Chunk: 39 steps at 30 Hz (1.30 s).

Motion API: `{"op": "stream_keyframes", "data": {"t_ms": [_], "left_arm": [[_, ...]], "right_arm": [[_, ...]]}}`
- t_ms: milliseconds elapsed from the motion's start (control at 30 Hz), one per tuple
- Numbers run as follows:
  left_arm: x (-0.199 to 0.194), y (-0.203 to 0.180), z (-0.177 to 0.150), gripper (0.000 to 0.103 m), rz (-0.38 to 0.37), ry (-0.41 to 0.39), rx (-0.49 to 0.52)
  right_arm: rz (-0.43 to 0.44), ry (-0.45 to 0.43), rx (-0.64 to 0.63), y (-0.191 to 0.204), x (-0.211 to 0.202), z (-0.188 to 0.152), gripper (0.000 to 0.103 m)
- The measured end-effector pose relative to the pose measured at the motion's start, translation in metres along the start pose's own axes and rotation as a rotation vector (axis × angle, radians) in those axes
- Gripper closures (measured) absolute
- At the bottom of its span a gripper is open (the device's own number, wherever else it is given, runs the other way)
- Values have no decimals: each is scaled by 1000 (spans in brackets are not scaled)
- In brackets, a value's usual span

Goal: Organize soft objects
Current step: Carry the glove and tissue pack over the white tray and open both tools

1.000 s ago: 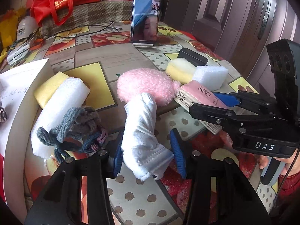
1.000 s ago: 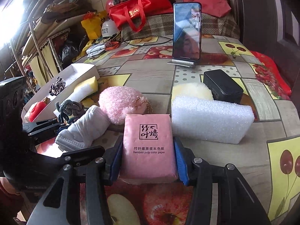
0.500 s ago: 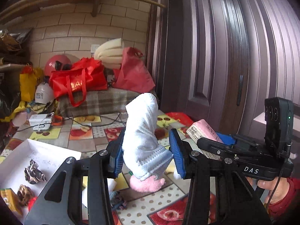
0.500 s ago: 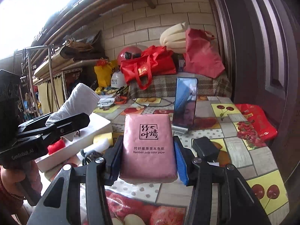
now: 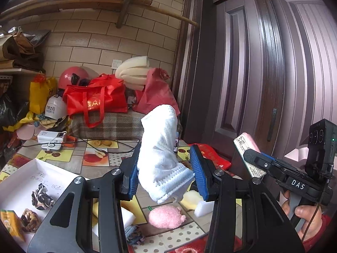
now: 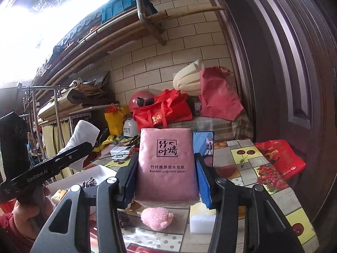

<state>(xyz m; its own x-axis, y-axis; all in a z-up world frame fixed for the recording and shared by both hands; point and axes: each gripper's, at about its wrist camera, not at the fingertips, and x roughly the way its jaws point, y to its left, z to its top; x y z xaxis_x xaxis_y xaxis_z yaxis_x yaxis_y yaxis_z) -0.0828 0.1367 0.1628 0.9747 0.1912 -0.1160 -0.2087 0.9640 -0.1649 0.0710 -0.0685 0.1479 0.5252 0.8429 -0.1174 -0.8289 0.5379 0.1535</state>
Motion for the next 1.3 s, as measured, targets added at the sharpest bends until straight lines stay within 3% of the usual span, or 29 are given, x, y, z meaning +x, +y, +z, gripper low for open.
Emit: {"op": "stream_keyframes", "data": {"t_ms": [267,433,500,567,633,800,1067,1300], "left_arm": [[-14,-4,7,59,9,-41,17],[-47,-21,19,59,52,-195,128],[-36,-20,16,59,30,-128,123],[-11,-7,2,59,-32,3,19],[-1,0,-12,59,-45,52,-47],[-11,-10,-5,59,-49,5,-9],[-16,-17,-5,59,-67,8,2],[-52,13,22,59,34,-86,-23]], "right_arm": [[-9,-49,28,-4,-14,8,53],[-82,-235,-97,15,-52,28,53],[-106,-282,-143,23,-59,28,53],[-76,-229,-131,23,-50,24,53],[-43,-161,-75,15,-36,15,53],[-41,-143,-8,3,-35,14,53],[-22,-112,17,7,-31,14,53],[39,-133,-7,28,-32,33,53]]}}
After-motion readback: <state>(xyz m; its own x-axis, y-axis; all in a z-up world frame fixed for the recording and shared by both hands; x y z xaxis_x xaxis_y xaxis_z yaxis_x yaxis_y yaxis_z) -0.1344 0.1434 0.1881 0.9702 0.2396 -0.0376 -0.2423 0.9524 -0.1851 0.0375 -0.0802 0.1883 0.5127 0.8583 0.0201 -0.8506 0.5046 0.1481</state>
